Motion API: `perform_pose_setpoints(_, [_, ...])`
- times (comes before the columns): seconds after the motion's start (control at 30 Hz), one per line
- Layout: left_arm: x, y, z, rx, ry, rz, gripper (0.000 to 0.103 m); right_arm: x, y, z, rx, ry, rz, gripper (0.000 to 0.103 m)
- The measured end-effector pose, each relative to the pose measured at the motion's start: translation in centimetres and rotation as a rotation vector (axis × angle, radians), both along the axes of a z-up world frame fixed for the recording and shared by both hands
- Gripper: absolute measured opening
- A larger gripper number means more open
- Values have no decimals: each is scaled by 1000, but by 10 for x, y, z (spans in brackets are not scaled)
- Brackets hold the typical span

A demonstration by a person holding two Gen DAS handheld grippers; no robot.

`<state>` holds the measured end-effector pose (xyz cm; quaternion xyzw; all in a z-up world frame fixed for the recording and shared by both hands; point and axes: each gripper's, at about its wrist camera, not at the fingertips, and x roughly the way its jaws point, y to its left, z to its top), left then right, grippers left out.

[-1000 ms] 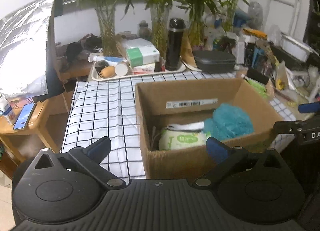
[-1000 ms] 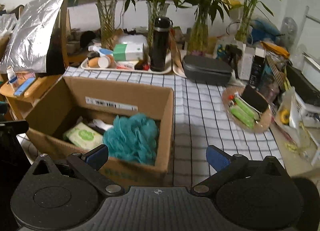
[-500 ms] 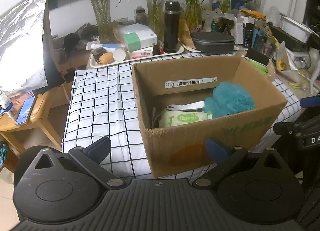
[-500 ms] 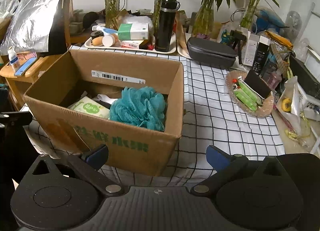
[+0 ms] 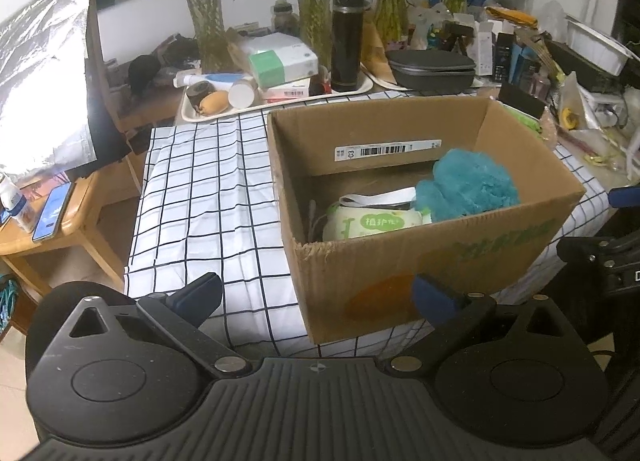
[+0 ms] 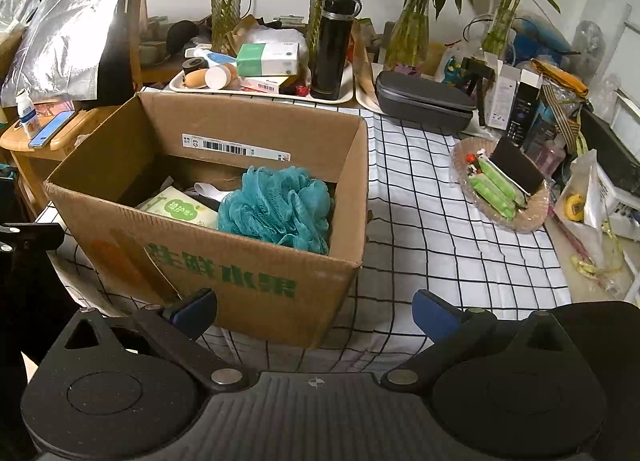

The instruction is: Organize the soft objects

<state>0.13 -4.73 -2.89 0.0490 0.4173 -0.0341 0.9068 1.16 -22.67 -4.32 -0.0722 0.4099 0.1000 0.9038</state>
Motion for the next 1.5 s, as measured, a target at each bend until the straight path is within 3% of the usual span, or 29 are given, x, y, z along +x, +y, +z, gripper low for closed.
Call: perform_pose_setpoints(1.5, [0,-2,-2,-5,9,-5,103,1,0,0,-7,-11,0,103])
